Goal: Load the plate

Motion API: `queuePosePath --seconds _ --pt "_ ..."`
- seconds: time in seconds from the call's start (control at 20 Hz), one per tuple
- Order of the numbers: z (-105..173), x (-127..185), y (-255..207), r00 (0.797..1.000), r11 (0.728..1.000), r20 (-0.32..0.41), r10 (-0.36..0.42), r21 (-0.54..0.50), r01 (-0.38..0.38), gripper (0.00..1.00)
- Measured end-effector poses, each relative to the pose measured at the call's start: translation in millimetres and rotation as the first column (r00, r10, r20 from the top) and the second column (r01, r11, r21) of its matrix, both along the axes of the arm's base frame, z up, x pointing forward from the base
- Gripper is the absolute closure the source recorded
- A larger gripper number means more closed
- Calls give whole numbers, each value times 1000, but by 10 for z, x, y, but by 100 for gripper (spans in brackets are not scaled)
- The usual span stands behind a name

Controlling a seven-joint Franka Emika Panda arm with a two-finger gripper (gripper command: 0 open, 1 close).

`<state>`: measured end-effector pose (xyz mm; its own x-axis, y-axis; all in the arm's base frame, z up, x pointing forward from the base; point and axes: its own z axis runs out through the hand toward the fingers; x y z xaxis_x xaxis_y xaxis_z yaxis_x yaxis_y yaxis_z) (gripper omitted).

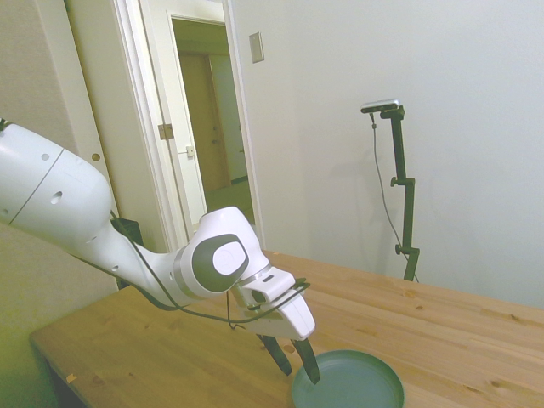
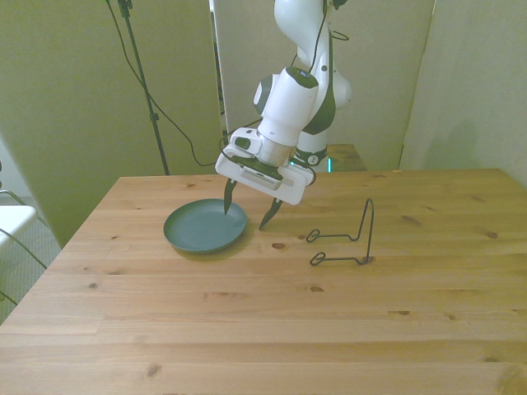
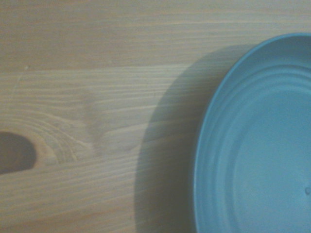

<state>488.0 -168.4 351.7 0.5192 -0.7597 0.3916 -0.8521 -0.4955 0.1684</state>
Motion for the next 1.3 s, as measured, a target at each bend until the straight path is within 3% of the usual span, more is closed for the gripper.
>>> queuePosePath --seconds 0.15,0.2,1.3 --pt "-30 -1 -17 1000 1000 -1 5 -20 -5 0" --pt "-32 -1 -18 1000 1000 -1 5 -22 -5 100" --pt "-116 21 60 999 998 33 30 59 -32 100"
